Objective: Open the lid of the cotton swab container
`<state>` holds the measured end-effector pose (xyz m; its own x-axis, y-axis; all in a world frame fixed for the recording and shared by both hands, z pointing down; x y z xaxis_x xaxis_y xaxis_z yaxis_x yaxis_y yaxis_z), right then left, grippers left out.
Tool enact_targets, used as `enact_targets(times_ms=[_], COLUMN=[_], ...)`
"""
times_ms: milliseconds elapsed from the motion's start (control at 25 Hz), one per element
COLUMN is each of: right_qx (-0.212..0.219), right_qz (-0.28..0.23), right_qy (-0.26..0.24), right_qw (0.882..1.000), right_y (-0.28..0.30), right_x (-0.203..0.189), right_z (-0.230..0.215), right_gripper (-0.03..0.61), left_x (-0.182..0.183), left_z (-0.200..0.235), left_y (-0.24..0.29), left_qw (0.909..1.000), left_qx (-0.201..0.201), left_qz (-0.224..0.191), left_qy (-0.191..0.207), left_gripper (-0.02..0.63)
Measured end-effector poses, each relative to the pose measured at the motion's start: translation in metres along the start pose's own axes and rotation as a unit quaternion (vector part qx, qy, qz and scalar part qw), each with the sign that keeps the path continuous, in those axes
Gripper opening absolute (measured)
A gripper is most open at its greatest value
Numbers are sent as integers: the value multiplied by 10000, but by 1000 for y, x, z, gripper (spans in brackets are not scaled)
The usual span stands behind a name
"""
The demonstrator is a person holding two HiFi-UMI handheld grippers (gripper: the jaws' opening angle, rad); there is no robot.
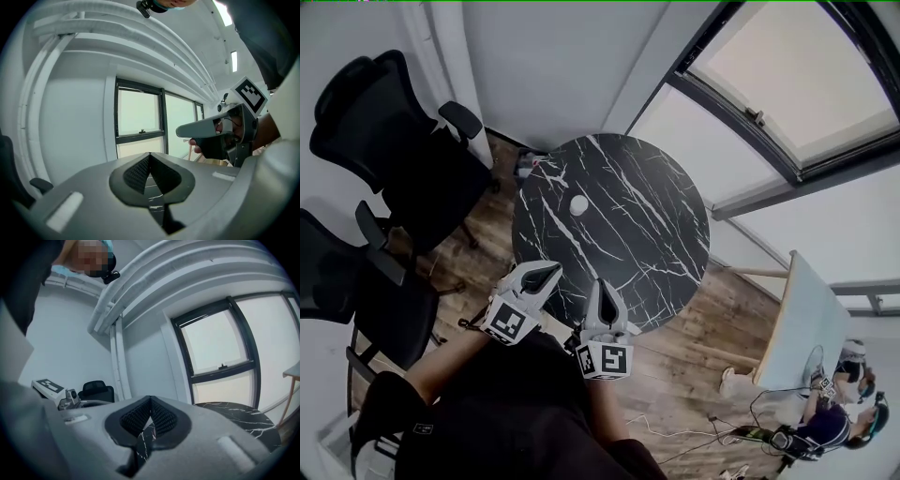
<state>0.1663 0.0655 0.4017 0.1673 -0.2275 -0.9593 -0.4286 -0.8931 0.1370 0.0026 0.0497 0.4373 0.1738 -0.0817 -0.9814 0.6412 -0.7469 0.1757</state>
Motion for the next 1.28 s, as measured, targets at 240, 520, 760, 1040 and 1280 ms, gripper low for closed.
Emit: enact_targets(times_ms=[240,520,760,1040,1280], right_qx=[-34,-84,-116,-203,-222], right_qz=[152,382,532,728,858], right_qy=[70,85,66,-6,30], right_qw=[9999,9992,9985,9971,9961], right_y=[25,57,89,117,133], right_x=[-4,-16,-20,-36,-56], right_z=[-11,-19,-20,-22,-27], right_gripper=[-5,-5,-5,-5,-5], left_x=[-10,-29,-50,-78,-98], left_z=[20,40,57,75,91], left_y=[18,34,42,53,62], left_qw=[9999,9989,9974,9957,9945], left_qx=[-78,-237,-299,-460,-467], left_qz=[119,411,634,790,907], left_qy=[-26,-3,-160,-145,-228], left_gripper=[0,0,0,0,0])
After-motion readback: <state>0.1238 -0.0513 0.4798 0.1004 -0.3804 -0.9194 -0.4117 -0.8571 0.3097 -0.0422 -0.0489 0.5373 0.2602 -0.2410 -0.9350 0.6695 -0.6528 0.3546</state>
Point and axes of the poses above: the fingertips, and each gripper's own axes: y forward along the fingers, z to its left, x out of its top, the point moved 8 cm from there along -y, backward along the fingers, and after that the axes turned 3 degrees about y, right-handed, at the moved point
